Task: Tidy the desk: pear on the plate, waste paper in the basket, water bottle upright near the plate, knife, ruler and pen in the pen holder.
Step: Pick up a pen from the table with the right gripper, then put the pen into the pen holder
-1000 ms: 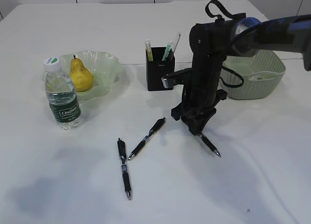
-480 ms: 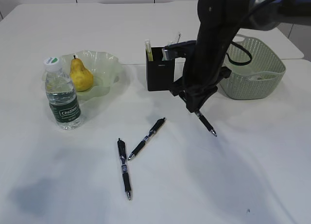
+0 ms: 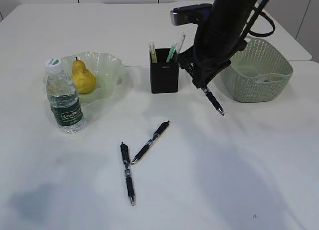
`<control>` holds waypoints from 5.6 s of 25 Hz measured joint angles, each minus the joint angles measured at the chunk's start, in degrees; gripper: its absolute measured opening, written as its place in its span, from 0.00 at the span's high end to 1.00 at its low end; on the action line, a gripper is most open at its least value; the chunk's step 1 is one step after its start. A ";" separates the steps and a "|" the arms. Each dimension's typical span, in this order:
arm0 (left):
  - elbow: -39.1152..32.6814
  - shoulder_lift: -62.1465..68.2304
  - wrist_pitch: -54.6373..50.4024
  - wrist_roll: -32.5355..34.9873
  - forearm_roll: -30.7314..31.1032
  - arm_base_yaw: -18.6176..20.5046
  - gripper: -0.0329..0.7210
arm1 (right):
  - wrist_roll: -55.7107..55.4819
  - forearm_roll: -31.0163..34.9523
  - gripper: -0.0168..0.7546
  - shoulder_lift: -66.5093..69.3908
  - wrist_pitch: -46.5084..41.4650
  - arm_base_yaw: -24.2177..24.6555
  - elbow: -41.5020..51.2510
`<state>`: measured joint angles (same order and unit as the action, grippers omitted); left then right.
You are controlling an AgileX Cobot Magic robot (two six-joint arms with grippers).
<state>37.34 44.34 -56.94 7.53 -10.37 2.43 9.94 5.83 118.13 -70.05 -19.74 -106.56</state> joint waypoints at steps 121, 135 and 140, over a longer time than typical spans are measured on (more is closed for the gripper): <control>0.25 0.00 1.20 0.00 -0.53 0.00 0.64 | -3.19 -2.31 0.82 15.79 87.68 -1.08 7.51; 0.25 0.00 1.20 0.00 -0.88 0.00 0.64 | -7.95 -1.71 0.61 15.79 83.84 -1.08 7.24; 0.25 0.00 1.20 0.00 -0.88 0.00 0.64 | -8.85 -0.62 0.61 15.79 75.41 -1.08 2.33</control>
<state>37.58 44.34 -55.75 7.53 -11.25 2.43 1.09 5.21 133.92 5.36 -20.82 -104.23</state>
